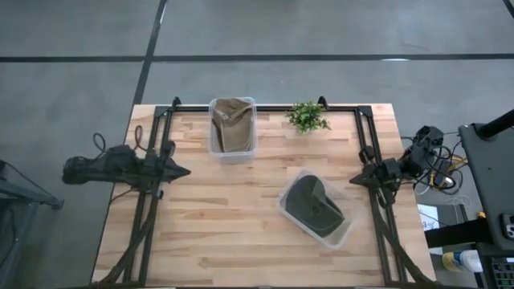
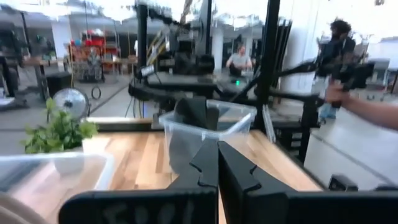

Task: Pick & Place hat
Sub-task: Return to Home Position

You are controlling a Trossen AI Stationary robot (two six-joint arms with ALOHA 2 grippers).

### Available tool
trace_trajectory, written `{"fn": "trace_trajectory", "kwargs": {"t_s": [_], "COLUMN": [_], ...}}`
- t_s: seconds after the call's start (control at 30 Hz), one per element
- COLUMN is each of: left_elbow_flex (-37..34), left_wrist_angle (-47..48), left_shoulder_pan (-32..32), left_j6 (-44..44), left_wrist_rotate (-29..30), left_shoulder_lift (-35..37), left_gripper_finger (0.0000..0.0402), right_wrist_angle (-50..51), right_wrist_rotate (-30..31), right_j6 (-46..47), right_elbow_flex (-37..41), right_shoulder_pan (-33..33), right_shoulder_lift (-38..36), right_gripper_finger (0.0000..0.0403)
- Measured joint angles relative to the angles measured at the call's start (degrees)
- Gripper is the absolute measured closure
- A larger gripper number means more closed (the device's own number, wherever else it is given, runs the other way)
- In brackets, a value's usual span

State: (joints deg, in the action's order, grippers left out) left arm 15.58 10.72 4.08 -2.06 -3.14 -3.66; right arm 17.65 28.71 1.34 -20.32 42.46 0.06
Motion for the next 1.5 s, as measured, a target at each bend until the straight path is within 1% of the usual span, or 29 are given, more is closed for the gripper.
{"fn": "trace_trajectory", "kwargs": {"t_s": [0.1,0.17,0.23,0.33,0.4,0.53,0.63,0.8,0.87,0.97,1.13,1.33,1.5], "left_elbow_flex": [0.0,-0.7,-0.8,-1.8,-2.3,-4.6,-6.4,-8.2,-8.4,-8.4,-8.4,-8.5,-9.4], "left_wrist_angle": [-0.7,-0.5,-2.6,-3.6,-2.7,-3.0,-2.5,-2.5,-2.8,-2.6,-2.6,-2.4,-1.6], "left_shoulder_pan": [0.0,0.0,0.0,0.0,0.0,0.0,0.0,0.0,0.0,0.0,0.0,0.0,0.0], "left_j6": [0.5,0.4,0.1,-4.6,-7.0,-2.2,-1.8,0.4,0.6,1.0,3.1,-0.2,-2.7], "left_wrist_rotate": [0.7,3.4,5.4,8.6,9.2,10.4,12.7,11.2,11.2,11.1,10.8,10.7,10.7], "left_shoulder_lift": [3.3,3.6,3.3,2.2,1.7,1.4,1.3,1.3,1.4,1.4,1.4,1.3,1.3], "left_gripper_finger": [0.0401,0.0401,0.0401,0.0401,0.0401,0.0401,0.0402,0.0402,0.0402,0.0402,0.0402,0.0402,0.0402], "right_wrist_angle": [0.2,-0.4,-0.9,-0.9,-0.8,0.4,2.6,2.0,-0.6,-4.5,-11.0,-13.7,-18.0], "right_wrist_rotate": [0.0,0.0,1.2,3.9,5.1,6.0,5.9,5.5,4.8,1.9,1.2,0.9,-3.3], "right_j6": [0.0,-0.2,-0.1,1.5,2.6,2.6,3.8,5.2,5.4,4.0,1.7,1.7,0.3], "right_elbow_flex": [0.1,0.1,0.3,0.3,0.4,0.7,0.8,3.1,5.0,7.9,12.0,15.3,18.6], "right_shoulder_pan": [0.0,0.0,0.0,0.0,-0.1,0.0,0.0,0.0,0.0,0.0,0.0,-0.7,-2.1], "right_shoulder_lift": [-0.1,0.0,0.0,0.0,0.1,0.0,0.1,0.1,0.1,0.0,0.0,-0.1,0.2], "right_gripper_finger": [0.0395,0.0395,0.0394,0.0394,0.0394,0.0394,0.0394,0.0394,0.0394,0.0394,0.0394,0.0394,0.0394]}}
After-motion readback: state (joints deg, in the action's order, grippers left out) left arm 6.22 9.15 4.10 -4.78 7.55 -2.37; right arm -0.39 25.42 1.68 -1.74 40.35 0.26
